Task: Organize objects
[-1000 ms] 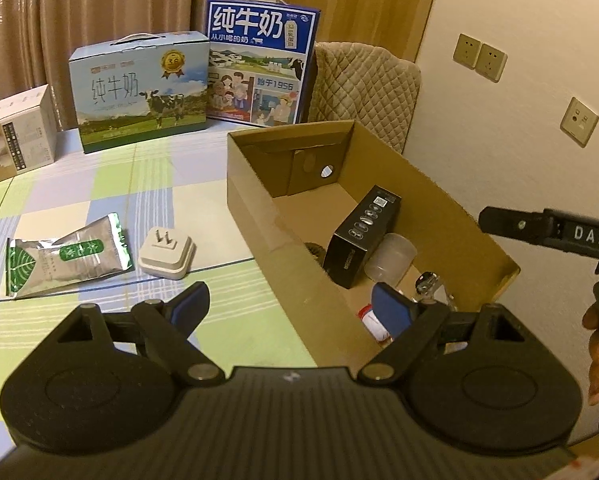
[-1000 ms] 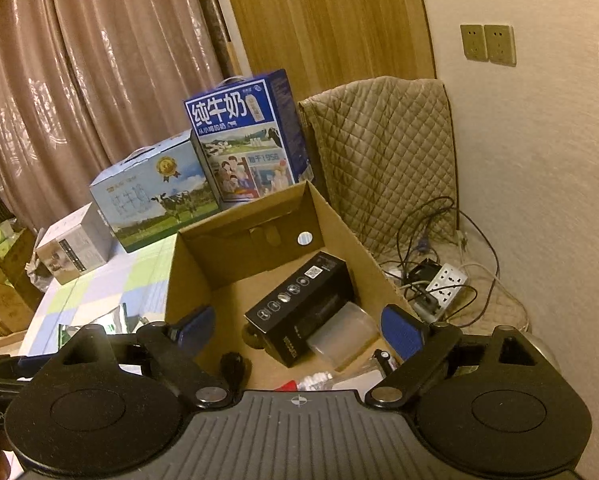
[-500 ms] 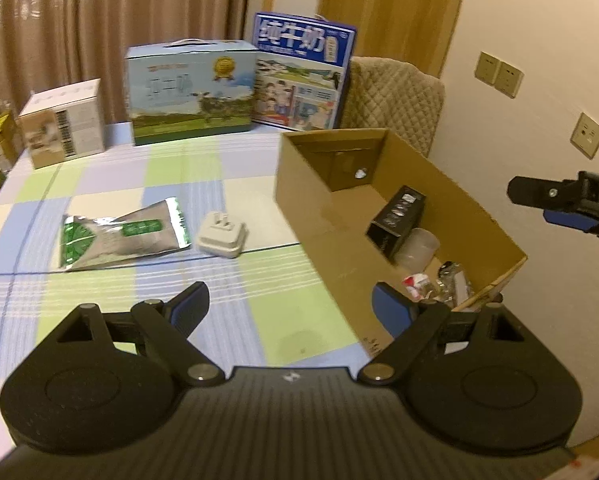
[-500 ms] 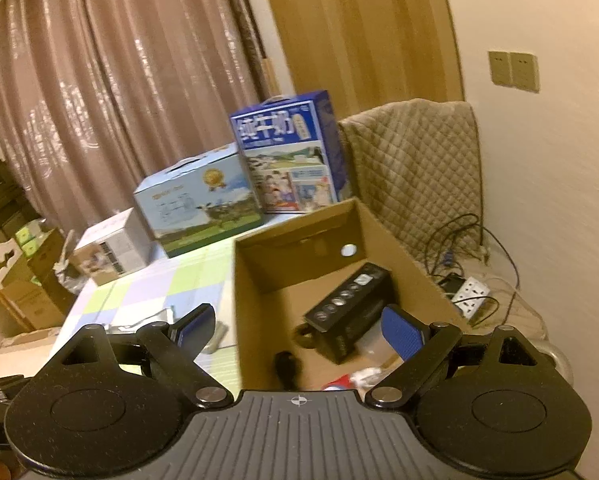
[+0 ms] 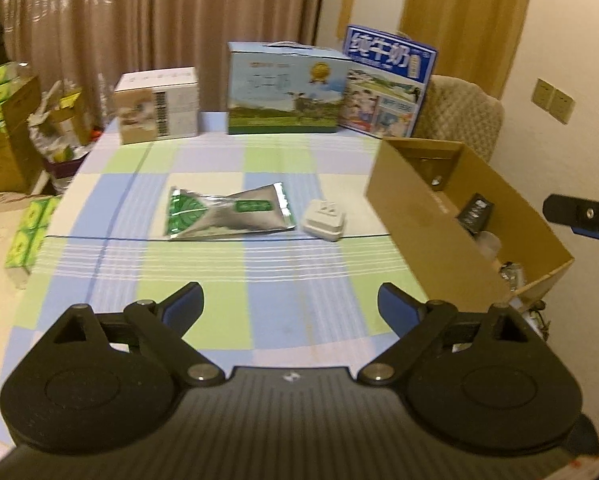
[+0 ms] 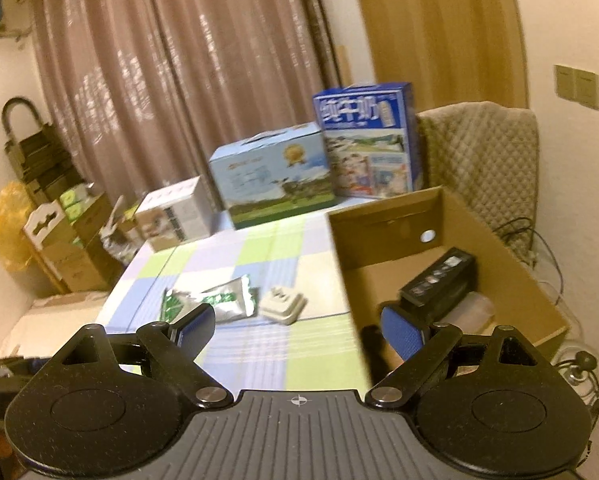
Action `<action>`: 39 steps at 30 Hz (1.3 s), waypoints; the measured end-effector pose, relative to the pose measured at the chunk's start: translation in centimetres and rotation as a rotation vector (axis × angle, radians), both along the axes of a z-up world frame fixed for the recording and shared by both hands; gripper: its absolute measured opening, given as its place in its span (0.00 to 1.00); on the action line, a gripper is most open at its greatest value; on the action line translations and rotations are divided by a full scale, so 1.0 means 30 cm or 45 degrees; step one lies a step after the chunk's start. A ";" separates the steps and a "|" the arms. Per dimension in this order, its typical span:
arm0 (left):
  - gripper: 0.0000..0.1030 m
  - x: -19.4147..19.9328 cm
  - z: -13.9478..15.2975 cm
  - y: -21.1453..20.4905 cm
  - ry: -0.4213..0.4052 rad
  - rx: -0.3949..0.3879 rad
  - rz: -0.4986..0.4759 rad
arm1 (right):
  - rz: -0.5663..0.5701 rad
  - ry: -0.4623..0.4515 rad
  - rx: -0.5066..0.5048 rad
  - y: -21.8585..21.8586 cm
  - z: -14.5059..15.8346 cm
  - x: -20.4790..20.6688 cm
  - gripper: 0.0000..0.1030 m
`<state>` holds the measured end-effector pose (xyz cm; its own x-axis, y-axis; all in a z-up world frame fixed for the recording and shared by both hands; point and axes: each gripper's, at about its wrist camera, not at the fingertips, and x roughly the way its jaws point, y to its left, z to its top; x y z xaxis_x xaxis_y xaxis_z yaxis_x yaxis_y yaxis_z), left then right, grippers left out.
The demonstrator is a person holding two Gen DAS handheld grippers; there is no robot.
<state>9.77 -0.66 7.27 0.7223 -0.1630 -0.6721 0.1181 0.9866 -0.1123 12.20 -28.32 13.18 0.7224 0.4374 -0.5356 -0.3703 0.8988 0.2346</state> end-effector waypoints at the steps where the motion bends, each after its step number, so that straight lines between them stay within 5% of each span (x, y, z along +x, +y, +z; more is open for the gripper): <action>1: 0.90 -0.005 0.000 0.019 -0.001 0.005 0.013 | 0.014 0.004 -0.006 0.016 -0.007 -0.004 0.85; 10: 0.99 -0.020 -0.008 0.131 0.004 0.018 0.092 | 0.123 0.041 -0.074 0.165 -0.078 -0.033 0.85; 39: 0.99 0.154 -0.149 0.241 0.049 0.020 0.168 | 0.166 0.071 -0.156 0.309 -0.237 0.126 0.85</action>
<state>14.40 6.57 2.80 0.7105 -0.0577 -0.7013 -0.0165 0.9950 -0.0985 15.99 -19.06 6.08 0.6314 0.4545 -0.6284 -0.4752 0.8671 0.1496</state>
